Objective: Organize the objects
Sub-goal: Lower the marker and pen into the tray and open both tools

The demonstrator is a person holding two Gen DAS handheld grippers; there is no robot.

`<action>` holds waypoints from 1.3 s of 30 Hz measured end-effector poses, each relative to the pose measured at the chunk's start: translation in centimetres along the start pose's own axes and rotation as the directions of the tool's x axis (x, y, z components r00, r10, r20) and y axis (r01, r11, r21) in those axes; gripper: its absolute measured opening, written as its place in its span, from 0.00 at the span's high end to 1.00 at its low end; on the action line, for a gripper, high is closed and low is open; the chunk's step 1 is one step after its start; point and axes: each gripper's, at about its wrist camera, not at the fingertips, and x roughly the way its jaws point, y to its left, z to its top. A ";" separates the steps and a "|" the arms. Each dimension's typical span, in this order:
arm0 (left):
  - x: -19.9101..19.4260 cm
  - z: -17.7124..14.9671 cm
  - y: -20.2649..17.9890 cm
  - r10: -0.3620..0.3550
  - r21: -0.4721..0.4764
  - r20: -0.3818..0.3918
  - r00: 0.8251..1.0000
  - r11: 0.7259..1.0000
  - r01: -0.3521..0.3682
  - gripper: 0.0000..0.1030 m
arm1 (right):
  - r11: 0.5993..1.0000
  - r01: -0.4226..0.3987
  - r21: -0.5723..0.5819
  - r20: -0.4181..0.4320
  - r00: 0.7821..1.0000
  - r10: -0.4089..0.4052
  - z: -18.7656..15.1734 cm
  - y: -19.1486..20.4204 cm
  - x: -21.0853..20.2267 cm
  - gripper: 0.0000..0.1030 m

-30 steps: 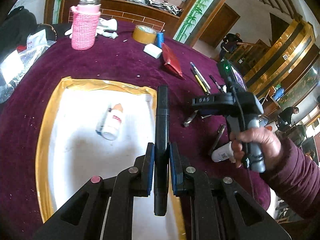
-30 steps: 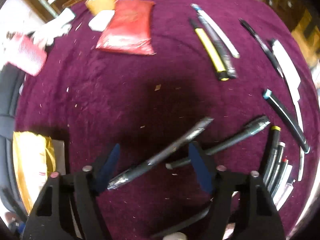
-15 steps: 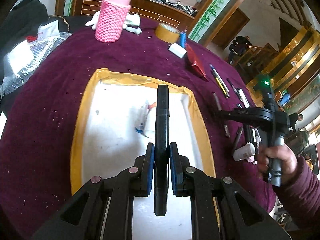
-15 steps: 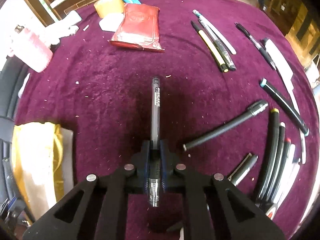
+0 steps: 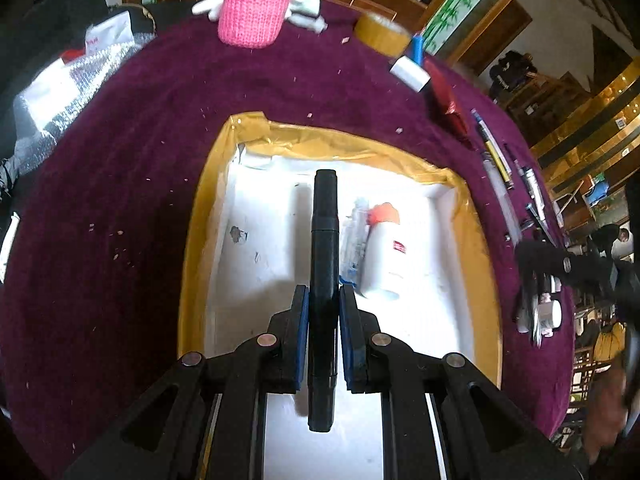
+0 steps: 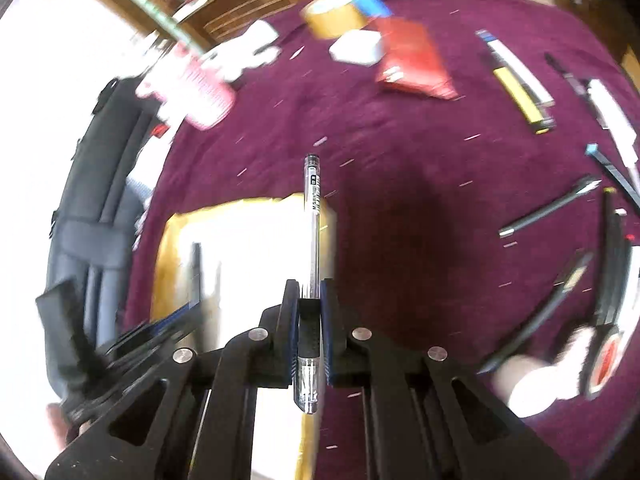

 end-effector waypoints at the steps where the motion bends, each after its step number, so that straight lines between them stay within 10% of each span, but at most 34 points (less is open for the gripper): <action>1: 0.3 0.2 0.0 -0.002 0.005 -0.006 1.000 1.000 0.002 0.89 | 1.000 -0.003 -0.008 -0.013 1.000 0.003 -0.2 0.7 0.5 0.92; 15: 2.0 1.7 -0.9 -0.045 0.020 -0.026 0.999 0.999 0.046 0.89 | 0.976 0.196 -0.100 -0.062 0.977 -0.202 0.5 3.7 7.2 0.92; 39: -0.5 0.0 -0.5 -0.066 -0.042 0.025 0.998 0.997 0.067 0.65 | 0.979 0.190 -0.077 -0.091 0.976 -0.196 -0.8 3.9 6.7 0.92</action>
